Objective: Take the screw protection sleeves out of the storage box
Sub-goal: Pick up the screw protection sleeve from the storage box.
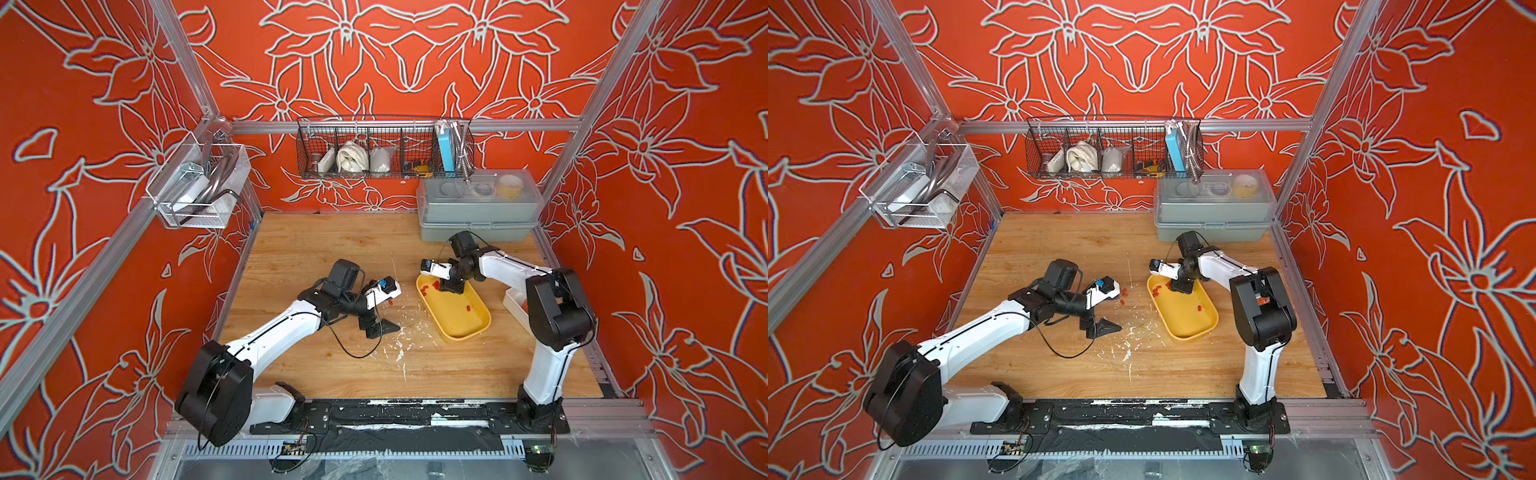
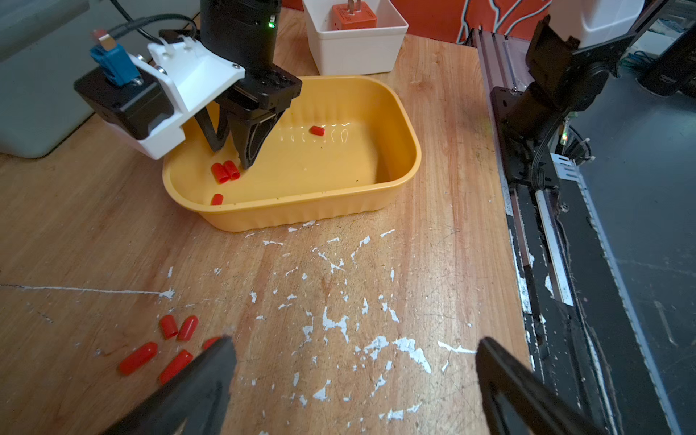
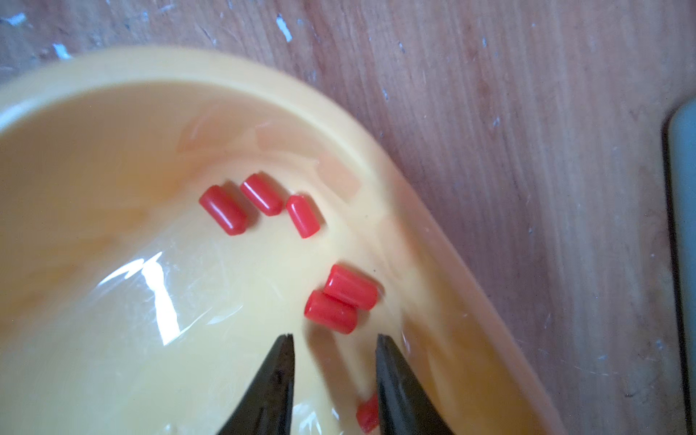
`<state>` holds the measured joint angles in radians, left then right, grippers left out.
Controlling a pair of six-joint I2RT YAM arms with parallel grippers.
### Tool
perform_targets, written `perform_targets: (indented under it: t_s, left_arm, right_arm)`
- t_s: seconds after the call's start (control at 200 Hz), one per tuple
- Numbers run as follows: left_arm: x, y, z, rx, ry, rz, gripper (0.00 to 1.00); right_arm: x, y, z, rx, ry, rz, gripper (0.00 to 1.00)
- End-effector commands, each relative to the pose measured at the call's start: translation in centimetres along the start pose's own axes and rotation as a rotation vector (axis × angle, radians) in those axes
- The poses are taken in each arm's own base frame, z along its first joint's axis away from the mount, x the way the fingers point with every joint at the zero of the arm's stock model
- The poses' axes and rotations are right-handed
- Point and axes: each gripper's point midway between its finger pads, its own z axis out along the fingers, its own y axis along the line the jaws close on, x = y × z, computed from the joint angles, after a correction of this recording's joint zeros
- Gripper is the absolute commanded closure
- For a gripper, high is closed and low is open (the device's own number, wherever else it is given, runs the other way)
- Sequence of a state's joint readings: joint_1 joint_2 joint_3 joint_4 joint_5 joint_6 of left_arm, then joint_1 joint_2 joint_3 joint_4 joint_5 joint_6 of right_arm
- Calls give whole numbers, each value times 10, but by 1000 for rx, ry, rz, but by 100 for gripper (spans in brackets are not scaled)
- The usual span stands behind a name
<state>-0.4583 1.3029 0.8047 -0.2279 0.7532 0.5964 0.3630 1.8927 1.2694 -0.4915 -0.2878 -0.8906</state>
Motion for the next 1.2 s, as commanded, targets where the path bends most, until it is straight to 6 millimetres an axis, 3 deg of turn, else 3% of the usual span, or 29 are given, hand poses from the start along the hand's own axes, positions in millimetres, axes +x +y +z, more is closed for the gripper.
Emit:
perform_targets:
  t_s: [0.0, 0.34, 0.946, 1.191]
  left_arm:
    - [-7, -1, -1, 6, -9, 22, 2]
    - [-5, -1, -1, 8, -6, 21, 2]
    - [-4, -2, 1, 16, -9, 20, 2]
    - [-3, -2, 2, 20, -11, 20, 2]
  right_arm:
    - [0, 2, 7, -30, 23, -42, 63]
    - [11, 12, 21, -93, 76, -64, 64]
    - [14, 36, 7, -146, 56, -32, 92]
    - [7, 35, 5, -146, 31, -15, 86]
